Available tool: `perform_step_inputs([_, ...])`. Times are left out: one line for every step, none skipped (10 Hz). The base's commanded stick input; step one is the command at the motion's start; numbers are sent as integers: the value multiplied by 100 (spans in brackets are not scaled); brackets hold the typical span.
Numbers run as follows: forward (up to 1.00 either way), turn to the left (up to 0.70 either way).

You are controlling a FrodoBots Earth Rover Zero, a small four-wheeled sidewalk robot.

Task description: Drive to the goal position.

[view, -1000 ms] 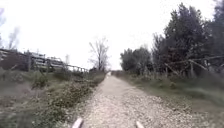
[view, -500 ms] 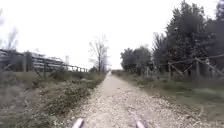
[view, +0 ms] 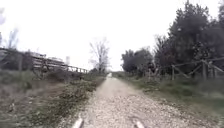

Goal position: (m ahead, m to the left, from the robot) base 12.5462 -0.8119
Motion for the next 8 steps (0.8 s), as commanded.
perform_step_inputs([50, 0])
perform_step_inputs([50, 0])
perform_step_inputs([50, 0])
perform_step_inputs([50, 0])
perform_step_inputs([50, 0])
perform_step_inputs([50, 0])
perform_step_inputs([50, 0])
perform_step_inputs([50, 0])
